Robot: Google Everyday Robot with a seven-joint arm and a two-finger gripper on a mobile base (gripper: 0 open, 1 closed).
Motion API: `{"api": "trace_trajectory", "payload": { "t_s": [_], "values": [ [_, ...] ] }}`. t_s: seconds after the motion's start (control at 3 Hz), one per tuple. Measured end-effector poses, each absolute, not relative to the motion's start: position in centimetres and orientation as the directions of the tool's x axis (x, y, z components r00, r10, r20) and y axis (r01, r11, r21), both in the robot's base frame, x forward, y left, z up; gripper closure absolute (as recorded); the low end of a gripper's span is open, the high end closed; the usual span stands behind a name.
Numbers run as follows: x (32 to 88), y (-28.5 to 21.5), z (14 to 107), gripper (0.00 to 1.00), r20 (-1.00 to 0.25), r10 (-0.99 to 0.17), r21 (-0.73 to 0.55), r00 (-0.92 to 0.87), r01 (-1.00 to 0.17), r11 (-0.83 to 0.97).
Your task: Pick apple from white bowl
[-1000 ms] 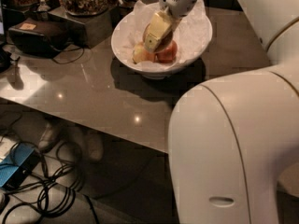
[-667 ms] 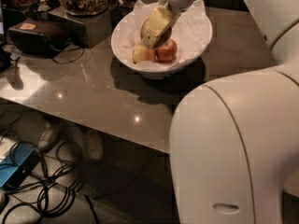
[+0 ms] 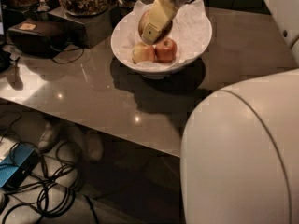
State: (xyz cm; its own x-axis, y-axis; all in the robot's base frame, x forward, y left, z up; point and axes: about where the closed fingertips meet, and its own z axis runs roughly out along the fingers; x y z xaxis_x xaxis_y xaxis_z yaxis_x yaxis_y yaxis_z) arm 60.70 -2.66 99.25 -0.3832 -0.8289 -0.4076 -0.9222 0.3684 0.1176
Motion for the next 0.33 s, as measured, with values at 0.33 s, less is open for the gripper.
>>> {"api": "trace_trajectory", "payload": {
  "t_s": [0.33],
  "values": [
    [61.70,-2.11,99.34,1.00,-0.434,-0.816,0.095,-0.381,-0.920,0.379]
  ]
}}
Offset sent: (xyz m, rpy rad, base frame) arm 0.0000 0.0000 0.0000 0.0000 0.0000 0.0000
